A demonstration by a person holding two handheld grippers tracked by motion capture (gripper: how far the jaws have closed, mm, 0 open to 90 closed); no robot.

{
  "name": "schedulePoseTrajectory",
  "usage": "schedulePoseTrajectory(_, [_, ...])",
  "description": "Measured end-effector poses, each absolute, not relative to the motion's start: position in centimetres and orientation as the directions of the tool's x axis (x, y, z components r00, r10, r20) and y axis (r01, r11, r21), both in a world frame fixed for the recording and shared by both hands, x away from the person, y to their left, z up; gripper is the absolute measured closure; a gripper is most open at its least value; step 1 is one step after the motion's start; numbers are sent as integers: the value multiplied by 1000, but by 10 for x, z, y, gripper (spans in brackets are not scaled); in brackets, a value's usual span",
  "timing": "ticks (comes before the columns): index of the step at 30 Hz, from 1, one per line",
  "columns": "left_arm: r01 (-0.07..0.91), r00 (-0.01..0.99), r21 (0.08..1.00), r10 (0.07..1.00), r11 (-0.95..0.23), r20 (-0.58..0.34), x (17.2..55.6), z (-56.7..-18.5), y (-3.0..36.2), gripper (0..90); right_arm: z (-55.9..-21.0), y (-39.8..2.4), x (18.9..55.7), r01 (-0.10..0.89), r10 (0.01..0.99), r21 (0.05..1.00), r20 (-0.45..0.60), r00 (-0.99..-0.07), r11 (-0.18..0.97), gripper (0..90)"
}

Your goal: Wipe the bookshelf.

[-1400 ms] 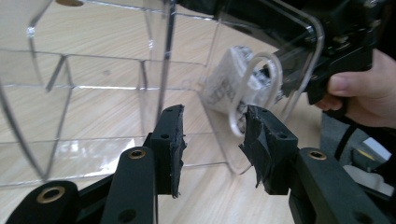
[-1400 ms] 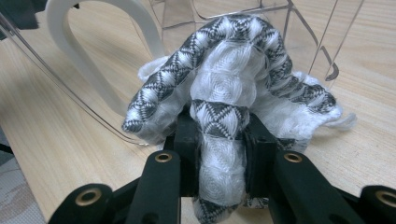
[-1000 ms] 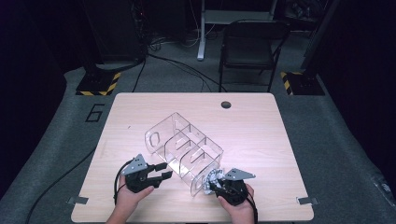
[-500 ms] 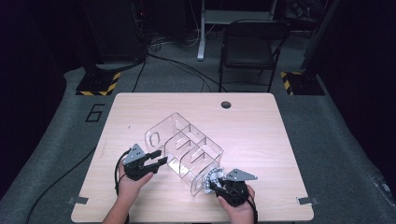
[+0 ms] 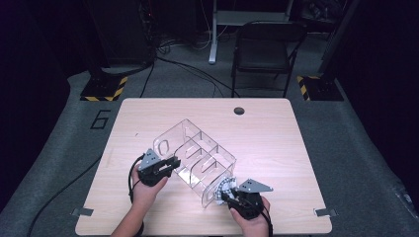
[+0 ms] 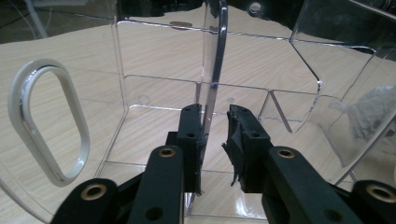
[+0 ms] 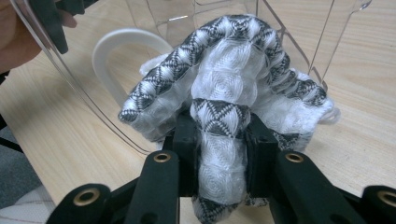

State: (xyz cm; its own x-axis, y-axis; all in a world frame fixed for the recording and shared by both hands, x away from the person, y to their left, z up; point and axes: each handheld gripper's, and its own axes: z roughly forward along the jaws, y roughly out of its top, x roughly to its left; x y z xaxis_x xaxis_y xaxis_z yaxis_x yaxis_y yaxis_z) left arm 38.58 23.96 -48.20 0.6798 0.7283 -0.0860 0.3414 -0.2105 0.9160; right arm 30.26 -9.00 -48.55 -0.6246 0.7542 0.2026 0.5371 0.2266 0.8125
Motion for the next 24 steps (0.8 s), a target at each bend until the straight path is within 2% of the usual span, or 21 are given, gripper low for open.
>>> schedulePoseTrajectory(3, [347, 685, 913, 723, -215, -90, 384, -481, 241, 851, -481, -92, 300, 540, 750, 818, 226, -622, 201, 706])
schedulePoseTrajectory(6, [319, 693, 908, 720, -272, -28, 380, -479, 238, 866, -467, -91, 293, 508, 732, 844, 234, -640, 174, 707])
schedulePoseTrajectory(11, [318, 692, 906, 722, -279, -20, 375, -479, 236, 870, -446, -89, 289, 448, 723, 877, 193, -663, 176, 708])
schedulePoseTrajectory(17, [319, 689, 908, 724, -271, -26, 371, -479, 237, 866, -464, -91, 297, 495, 718, 854, 242, -653, 162, 710])
schedulePoseTrajectory(24, [331, 690, 908, 722, -258, -46, 368, -480, 239, 859, -495, -89, 305, 565, 743, 794, 235, -626, 225, 710])
